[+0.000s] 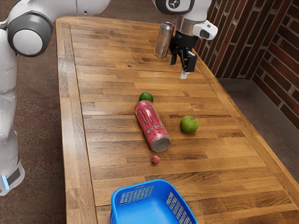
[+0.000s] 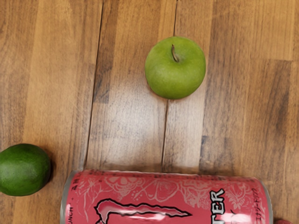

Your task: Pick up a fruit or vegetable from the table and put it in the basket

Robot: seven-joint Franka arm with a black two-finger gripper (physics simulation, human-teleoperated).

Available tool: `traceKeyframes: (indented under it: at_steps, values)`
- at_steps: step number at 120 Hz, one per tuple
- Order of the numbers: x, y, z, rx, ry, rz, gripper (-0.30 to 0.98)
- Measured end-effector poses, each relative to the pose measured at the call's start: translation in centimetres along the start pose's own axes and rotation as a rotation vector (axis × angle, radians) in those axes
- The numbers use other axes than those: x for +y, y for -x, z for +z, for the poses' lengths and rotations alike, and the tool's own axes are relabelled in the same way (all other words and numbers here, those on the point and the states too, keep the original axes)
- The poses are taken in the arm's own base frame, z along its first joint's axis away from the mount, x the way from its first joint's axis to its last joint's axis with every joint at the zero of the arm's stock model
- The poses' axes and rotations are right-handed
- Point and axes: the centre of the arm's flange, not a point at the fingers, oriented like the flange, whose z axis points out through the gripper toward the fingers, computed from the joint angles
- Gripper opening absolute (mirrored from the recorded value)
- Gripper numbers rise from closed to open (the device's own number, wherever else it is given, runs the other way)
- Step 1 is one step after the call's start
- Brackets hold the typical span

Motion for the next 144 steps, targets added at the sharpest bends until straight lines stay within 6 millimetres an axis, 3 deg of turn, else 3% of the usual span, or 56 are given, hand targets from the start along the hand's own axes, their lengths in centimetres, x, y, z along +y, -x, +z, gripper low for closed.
traceKeyframes:
  at_steps: [45,74,97,107,117,128,144]
  values:
    - [0.1,-0.2,-0.6,0.023,0.01,-0.011,0.69]
    - [5.3,-1.1,0.0,0.049,0.026,0.067,0.69]
    - [5.5,-1.9,0.4,0.072,0.023,0.064,0.69]
    - [4.5,-3.1,1.7,0.073,0.01,0.046,0.69]
    - [1.5,-4.6,3.3,0.069,-0.002,-0.006,0.69]
    - [-1.1,-6.5,6.5,0.042,-0.012,-0.048,0.69]
    - [-1.2,-8.3,10.7,0.006,-0.014,-0.052,0.69]
